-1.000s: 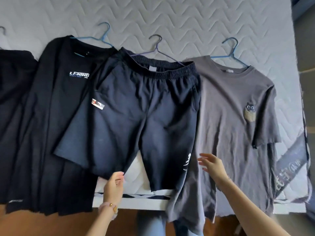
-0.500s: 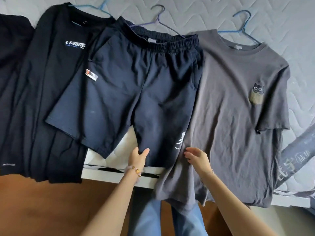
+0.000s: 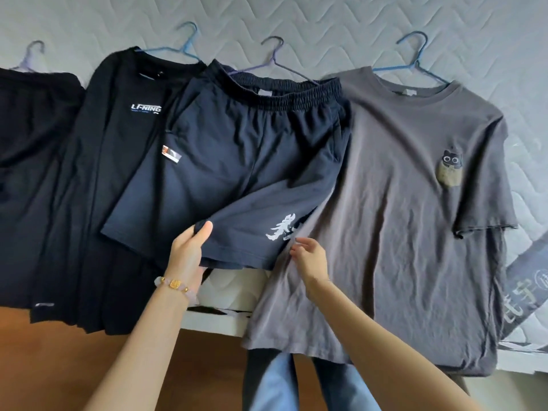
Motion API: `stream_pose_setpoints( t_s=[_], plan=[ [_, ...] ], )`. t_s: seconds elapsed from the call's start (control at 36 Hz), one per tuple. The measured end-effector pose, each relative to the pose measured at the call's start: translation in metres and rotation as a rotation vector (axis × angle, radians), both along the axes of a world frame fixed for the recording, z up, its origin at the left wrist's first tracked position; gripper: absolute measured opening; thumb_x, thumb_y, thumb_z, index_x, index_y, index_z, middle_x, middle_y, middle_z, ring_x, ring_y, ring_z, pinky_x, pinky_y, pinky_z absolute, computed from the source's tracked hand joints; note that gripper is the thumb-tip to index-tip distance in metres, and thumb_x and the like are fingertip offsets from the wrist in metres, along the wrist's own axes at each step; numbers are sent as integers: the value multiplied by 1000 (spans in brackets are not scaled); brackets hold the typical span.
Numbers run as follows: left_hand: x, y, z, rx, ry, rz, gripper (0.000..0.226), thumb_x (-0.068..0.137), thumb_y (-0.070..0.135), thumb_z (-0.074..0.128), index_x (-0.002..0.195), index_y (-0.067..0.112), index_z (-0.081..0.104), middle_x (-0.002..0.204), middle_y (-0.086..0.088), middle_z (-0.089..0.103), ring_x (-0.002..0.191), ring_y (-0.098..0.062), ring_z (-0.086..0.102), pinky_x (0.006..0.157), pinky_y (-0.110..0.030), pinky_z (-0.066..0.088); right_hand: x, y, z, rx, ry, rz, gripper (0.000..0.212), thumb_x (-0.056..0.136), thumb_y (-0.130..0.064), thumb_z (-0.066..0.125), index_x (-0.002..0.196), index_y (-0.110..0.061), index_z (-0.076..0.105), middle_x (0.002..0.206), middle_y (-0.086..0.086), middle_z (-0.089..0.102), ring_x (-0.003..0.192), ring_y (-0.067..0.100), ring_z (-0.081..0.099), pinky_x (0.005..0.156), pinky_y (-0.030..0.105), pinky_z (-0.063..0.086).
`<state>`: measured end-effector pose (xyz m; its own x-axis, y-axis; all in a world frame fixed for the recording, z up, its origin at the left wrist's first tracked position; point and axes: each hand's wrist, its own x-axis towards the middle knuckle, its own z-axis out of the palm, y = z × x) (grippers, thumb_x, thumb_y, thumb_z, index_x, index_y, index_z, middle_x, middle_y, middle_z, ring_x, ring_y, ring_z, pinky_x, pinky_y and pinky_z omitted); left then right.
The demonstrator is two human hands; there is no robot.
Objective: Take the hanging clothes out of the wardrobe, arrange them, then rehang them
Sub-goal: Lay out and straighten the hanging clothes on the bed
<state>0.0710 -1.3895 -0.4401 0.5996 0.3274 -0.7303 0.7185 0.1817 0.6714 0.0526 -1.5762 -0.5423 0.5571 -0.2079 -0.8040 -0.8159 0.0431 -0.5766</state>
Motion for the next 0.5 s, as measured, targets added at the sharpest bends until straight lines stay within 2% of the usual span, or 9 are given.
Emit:
stream_pose_setpoints(
  t_s=[0.08,0.17,0.22,0.28,0.33,0.39,0.44,0.5],
  plan=[
    [18,10,6,26,-29,13,18,95,24,54,101,15,68,111,-8,70,105,-23,65,85,-40,54,3,14,16,-122,-167,27,31,79,-1,39,87,-20,63,78,-4,68,84,18,67,83,29,52],
    [33,22,7,59,-40,27,15,94,23,56,90,18,69,105,-4,70,102,-21,65,88,-39,53,6,26,15,-16,-229,66,35,80,7,35,85,-13,64,72,-3,66,72,13,65,78,26,54],
    [41,32,5,111,-45,14,14,93,25,56,88,16,67,103,0,68,103,-18,62,89,-38,51,11,33,5,74,-90,136,31,82,5,38,82,-14,63,72,0,63,71,15,61,77,29,52],
    [49,44,1,163,-49,3,13,93,27,56,88,17,64,100,4,65,100,-15,59,85,-35,49,15,37,-8,107,149,187,24,83,-1,42,68,-15,54,65,3,55,62,19,55,61,28,48],
    [57,57,-1,205,-52,-13,15,93,29,56,81,21,62,92,8,61,92,-11,56,81,-30,47,14,37,-13,115,309,236,26,82,-1,40,59,-13,40,47,3,44,42,15,42,43,21,35],
    [66,70,-4,236,-50,-39,17,92,31,57,79,20,60,93,5,61,91,-13,55,86,-33,47,15,39,-13,121,387,240,27,80,-2,39,56,-12,33,32,1,31,34,13,28,41,19,20],
    [75,80,-4,251,-57,-56,18,92,30,57,77,21,62,97,3,62,96,-16,57,89,-35,47,18,44,-16,118,430,157,28,84,-9,46,59,-13,34,37,2,29,40,13,25,41,21,17],
    [82,87,-5,275,-60,-64,15,92,29,57,78,27,63,101,4,62,103,-16,56,86,-34,45,20,51,-20,98,409,34,24,84,-17,56,67,-12,40,52,4,37,48,17,34,43,25,27]
  ],
)
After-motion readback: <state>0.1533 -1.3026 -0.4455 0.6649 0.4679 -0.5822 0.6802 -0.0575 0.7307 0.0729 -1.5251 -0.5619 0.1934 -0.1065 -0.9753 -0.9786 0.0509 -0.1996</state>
